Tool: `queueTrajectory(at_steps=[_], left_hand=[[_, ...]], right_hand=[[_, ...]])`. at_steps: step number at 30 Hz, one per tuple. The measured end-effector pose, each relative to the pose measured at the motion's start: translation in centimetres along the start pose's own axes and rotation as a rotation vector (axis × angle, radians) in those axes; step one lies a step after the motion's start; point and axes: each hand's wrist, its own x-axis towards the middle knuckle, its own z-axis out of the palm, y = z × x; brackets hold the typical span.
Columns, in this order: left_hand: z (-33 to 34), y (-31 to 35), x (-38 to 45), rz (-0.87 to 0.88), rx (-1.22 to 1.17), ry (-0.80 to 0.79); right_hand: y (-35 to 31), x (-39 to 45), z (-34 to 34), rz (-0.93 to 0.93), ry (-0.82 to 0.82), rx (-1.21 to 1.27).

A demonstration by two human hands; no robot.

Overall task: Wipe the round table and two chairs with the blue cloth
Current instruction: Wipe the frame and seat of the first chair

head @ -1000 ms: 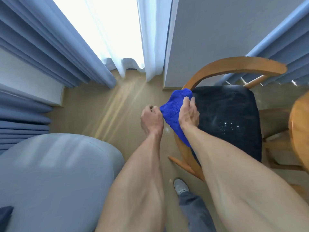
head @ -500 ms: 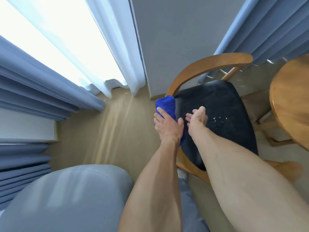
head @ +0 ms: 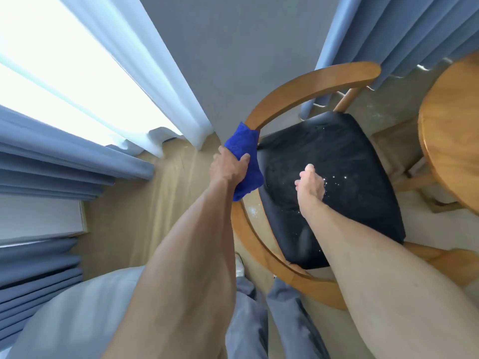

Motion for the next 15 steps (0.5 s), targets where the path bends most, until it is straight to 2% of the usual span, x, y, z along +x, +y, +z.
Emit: queueTrajectory(at_steps=[4, 10, 15], left_hand=[[0.7, 1.6, 2.2, 0.108, 0.167, 0.046], [2.0, 5.4, 5.7, 0.213, 0.284, 0.123], [3.3, 9.4, 9.1, 0.412, 0.376, 0.231]], right_hand=[[0.4, 1.9, 0.5, -0.077, 0.092, -0.157], [-0.8, 5.8, 0.5, -0.023, 0.197, -0.079], [-2.4, 9.9, -0.4, 0.04, 0.278, -0.078]])
